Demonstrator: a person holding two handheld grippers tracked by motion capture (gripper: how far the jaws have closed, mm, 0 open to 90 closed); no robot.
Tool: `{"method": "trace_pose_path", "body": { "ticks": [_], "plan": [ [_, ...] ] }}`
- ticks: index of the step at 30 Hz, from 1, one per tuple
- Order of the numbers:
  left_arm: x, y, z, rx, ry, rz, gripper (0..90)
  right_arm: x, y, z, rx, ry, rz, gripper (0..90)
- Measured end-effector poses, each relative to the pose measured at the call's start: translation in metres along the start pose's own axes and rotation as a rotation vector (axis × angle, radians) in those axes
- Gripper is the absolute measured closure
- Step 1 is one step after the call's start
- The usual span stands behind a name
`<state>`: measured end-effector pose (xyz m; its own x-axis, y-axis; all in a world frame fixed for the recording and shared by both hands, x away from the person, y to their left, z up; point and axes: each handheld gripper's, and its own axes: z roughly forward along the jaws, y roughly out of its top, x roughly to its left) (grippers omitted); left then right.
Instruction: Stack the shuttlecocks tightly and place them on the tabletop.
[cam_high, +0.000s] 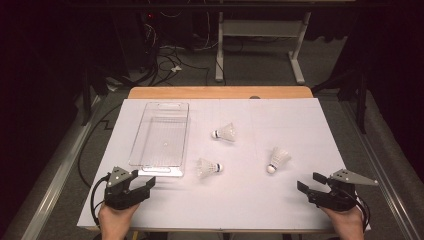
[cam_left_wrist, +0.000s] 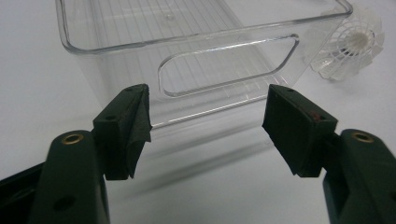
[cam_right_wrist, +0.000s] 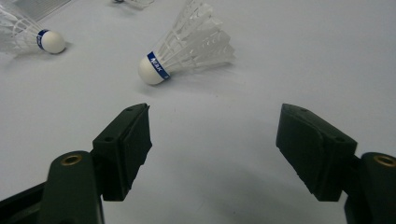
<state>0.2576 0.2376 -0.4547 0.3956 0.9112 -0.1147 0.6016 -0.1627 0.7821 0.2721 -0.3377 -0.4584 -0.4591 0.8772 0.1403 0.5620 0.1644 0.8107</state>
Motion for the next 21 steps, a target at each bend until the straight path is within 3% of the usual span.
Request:
{"method": "trace_pose_path", "body": {
  "ticks": [6, 21],
  "plan": [
    [-0.0004, -0.0008, -0.0015, -0.023, 0.006, 0.000, 32.6, -0.0003, 0.0004, -0.0004, -0.004, -0.011, 0.016, 26.8],
    [-0.0002, -0.0022, -0.0001, -0.012, -0.013, -0.008, 32.6, 0.0001, 0.0014, -0.0033, -0.029, -0.026, 0.010, 29.1]
  ]
}}
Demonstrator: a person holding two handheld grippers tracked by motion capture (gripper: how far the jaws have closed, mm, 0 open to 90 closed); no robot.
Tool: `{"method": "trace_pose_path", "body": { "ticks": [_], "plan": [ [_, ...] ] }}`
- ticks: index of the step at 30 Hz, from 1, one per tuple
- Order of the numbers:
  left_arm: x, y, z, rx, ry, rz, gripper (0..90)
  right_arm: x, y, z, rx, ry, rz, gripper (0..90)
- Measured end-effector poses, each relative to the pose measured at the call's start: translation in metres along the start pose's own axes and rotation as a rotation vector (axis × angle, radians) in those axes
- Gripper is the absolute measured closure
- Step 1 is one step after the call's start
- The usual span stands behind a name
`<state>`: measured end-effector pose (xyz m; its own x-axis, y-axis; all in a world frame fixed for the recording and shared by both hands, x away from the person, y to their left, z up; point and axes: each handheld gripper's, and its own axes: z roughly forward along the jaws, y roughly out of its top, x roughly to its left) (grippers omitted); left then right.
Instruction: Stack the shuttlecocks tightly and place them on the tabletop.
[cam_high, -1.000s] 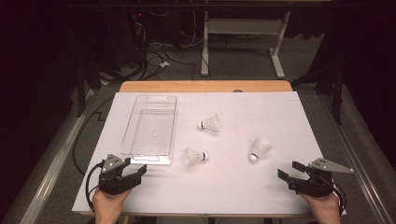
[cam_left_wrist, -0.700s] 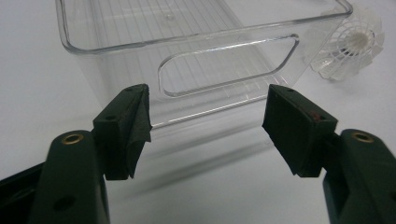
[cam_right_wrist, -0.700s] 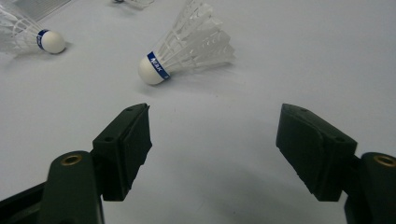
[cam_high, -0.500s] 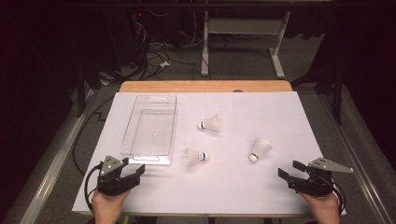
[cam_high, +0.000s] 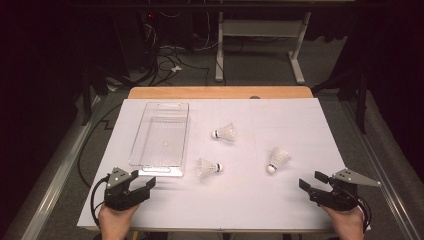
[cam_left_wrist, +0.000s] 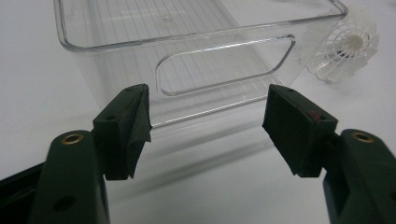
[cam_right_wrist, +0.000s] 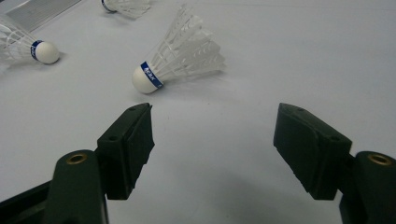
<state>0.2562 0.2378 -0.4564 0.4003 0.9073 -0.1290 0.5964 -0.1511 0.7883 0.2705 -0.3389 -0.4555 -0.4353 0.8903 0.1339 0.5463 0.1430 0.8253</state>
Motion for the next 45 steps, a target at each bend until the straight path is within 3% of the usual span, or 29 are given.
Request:
{"method": "trace_pose_path", "body": {
  "ticks": [20, 45],
  "plan": [
    [-0.001, 0.000, 0.000, -0.001, -0.006, 0.002, 32.7, 0.014, 0.009, 0.004, -0.010, 0.015, -0.057, 29.5],
    [-0.001, 0.000, 0.000, -0.002, -0.012, 0.005, 32.5, 0.028, 0.017, 0.009, -0.019, 0.039, -0.085, 30.0]
  ]
}}
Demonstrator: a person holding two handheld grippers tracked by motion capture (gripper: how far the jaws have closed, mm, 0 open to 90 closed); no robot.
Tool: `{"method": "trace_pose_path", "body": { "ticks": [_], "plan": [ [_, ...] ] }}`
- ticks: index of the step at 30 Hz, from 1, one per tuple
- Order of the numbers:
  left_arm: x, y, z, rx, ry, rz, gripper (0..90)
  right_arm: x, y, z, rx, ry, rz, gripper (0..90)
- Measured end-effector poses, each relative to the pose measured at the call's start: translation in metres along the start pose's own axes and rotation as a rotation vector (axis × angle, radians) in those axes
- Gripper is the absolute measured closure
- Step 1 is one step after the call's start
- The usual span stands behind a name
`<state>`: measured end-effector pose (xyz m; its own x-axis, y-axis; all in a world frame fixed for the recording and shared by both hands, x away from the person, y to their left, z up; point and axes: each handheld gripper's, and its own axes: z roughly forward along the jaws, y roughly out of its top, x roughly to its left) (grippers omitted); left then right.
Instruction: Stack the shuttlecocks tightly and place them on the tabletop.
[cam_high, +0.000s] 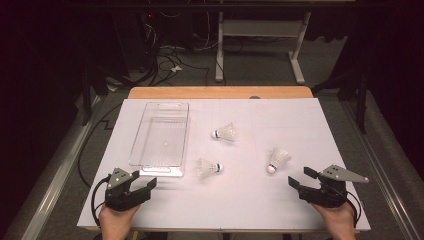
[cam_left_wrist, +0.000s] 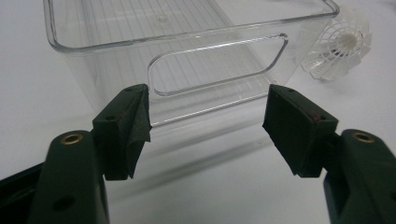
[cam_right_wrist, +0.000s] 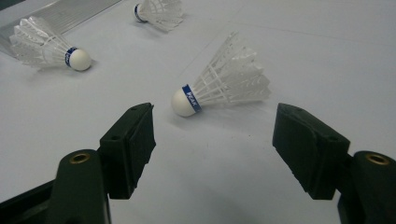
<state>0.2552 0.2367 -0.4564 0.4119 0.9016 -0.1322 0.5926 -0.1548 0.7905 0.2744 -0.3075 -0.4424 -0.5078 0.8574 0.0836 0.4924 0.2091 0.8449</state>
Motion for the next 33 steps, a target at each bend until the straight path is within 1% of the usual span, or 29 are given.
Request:
{"method": "trace_pose_path", "body": {
  "ticks": [5, 11, 22, 24, 33],
  "plan": [
    [0.000, 0.000, 0.000, 0.002, 0.000, 0.000, 32.5, 0.001, 0.001, 0.001, 0.003, 0.008, 0.010, 30.2],
    [0.000, 0.000, 0.000, 0.004, -0.001, 0.002, 32.5, 0.003, 0.002, 0.004, 0.005, 0.012, 0.000, 30.4],
    [0.000, 0.000, 0.000, 0.004, -0.003, 0.001, 32.4, 0.005, 0.006, 0.008, 0.009, 0.005, -0.016, 30.5],
    [0.000, 0.000, 0.000, 0.002, -0.002, 0.000, 32.4, 0.006, 0.006, 0.009, 0.013, 0.005, -0.013, 30.3],
    [0.000, 0.000, 0.000, 0.001, -0.001, 0.000, 32.4, 0.007, 0.011, 0.012, 0.003, 0.000, -0.015, 30.0]
  ]
}}
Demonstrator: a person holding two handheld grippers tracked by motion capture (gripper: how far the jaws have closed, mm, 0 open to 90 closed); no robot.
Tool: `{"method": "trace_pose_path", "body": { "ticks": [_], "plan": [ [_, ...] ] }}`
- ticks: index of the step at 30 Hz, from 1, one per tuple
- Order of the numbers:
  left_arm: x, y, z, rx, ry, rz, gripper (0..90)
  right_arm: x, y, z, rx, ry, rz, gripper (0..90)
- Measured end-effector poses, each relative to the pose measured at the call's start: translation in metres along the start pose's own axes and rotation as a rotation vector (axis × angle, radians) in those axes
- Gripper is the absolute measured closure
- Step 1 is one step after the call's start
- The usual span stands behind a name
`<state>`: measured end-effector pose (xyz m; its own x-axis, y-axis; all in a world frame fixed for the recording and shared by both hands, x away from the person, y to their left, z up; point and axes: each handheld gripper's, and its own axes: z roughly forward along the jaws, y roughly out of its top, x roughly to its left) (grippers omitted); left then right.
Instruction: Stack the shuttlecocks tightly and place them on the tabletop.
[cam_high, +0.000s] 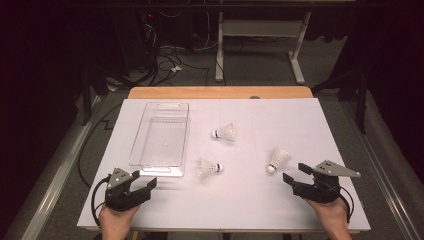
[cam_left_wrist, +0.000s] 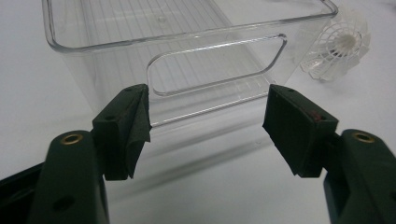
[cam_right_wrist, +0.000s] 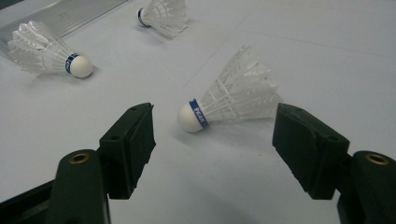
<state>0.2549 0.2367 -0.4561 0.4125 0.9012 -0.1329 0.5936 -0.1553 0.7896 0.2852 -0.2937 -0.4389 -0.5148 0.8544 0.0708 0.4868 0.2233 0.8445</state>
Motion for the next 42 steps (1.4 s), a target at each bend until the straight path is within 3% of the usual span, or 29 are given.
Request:
{"method": "trace_pose_path", "body": {
  "ticks": [18, 34, 42],
  "plan": [
    [0.001, -0.001, -0.002, -0.012, -0.004, -0.013, 32.4, -0.008, 0.020, 0.013, 0.023, -0.022, 0.009, 31.2],
    [0.003, -0.002, -0.003, -0.014, -0.008, -0.021, 32.4, -0.024, 0.037, 0.024, 0.104, -0.058, 0.036, 36.9],
    [0.003, -0.002, -0.003, -0.013, -0.010, -0.019, 32.4, -0.031, 0.054, 0.027, 0.159, -0.083, 0.014, 40.5]
  ]
}}
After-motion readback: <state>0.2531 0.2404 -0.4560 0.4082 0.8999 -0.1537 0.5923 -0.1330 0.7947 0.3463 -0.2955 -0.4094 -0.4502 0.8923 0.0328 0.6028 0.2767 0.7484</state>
